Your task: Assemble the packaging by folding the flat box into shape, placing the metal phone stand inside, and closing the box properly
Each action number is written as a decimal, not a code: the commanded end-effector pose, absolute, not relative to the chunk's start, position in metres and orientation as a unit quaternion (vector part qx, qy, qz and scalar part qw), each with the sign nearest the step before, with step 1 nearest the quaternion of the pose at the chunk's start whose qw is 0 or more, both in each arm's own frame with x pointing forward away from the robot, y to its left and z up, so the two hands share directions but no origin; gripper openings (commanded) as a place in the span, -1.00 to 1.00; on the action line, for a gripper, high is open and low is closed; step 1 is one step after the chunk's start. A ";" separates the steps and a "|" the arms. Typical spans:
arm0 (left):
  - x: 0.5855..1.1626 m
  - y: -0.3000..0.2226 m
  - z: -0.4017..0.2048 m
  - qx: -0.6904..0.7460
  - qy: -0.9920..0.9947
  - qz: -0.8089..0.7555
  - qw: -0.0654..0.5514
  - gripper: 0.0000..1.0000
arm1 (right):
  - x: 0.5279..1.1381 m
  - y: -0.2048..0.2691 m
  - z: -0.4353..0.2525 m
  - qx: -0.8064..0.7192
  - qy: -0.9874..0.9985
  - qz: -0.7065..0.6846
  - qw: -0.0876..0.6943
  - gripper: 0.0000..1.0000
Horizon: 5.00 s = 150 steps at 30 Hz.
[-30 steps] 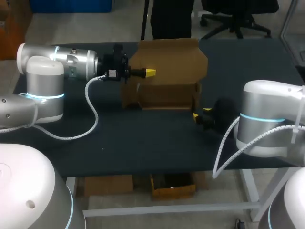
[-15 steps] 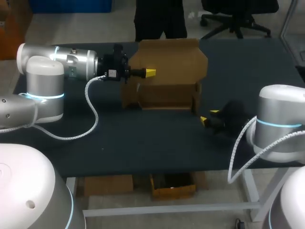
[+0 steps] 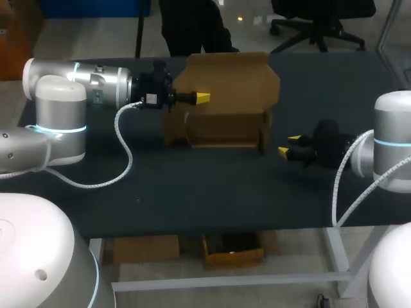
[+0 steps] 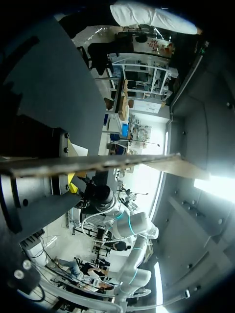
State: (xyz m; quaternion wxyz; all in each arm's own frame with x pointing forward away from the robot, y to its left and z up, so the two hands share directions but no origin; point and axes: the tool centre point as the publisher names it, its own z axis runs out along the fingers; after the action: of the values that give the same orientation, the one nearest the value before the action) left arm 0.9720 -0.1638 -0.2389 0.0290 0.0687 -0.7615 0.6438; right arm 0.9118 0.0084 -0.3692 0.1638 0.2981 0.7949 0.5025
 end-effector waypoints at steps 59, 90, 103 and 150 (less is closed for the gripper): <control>0.973 -0.163 -0.244 0.068 -0.761 0.644 0.029 -1.00 | 0.953 0.015 -0.359 0.094 0.858 0.501 0.069 -0.09; 0.973 -0.163 -0.244 0.068 -0.761 0.644 0.029 -1.00 | 0.948 0.060 -0.361 0.089 0.844 0.523 0.081 -0.20; 0.973 -0.163 -0.244 0.068 -0.761 0.644 0.029 -1.00 | 0.939 0.071 -0.361 0.128 0.831 0.532 0.104 -0.22; 0.973 -0.163 -0.244 0.068 -0.761 0.644 0.029 -1.00 | 0.960 0.075 -0.360 0.232 0.796 0.534 0.165 -0.26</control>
State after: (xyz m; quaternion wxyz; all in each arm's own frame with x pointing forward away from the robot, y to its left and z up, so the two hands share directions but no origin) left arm 0.9723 -0.1636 -0.2389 0.0287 0.0688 -0.7615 0.6439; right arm 0.9574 0.0710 -0.3575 0.1612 0.2311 0.7977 0.5332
